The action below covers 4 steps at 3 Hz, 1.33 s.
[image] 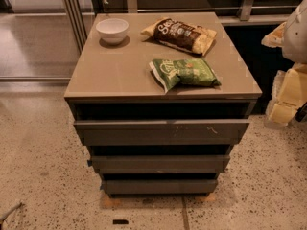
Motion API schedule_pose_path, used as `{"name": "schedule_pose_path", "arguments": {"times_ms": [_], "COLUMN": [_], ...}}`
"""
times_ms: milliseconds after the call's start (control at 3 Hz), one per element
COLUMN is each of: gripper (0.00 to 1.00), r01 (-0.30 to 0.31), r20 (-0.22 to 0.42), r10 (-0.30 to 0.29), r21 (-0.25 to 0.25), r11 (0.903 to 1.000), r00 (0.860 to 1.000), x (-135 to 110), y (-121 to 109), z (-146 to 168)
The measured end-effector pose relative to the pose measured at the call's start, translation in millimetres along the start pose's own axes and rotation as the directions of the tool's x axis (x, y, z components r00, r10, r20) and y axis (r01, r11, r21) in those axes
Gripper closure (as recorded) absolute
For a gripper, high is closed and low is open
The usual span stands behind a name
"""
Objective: Open top drawer
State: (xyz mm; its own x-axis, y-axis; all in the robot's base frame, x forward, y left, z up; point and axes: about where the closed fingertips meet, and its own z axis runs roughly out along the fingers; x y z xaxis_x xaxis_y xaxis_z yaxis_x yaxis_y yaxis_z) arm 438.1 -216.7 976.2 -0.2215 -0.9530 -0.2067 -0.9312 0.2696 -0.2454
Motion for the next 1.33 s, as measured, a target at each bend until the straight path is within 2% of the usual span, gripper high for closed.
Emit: {"name": "schedule_pose_path", "arguments": {"times_ms": [667, 1000, 1333], "gripper": [0.0, 0.0, 0.0], "r01": [0.0, -0.028, -0.05], "r20": [0.022, 0.085, 0.166], "r10": [0.0, 0.028, 0.053], "r21": [0.01, -0.002, -0.024], "r11": [0.9999, 0.9996, 0.9985], "r00": [1.0, 0.996, 0.985], "x": [0.2, 4.3, 2.5], "y": [0.9, 9.3, 18.0], "z": [7.7, 41.6, 87.3]}}
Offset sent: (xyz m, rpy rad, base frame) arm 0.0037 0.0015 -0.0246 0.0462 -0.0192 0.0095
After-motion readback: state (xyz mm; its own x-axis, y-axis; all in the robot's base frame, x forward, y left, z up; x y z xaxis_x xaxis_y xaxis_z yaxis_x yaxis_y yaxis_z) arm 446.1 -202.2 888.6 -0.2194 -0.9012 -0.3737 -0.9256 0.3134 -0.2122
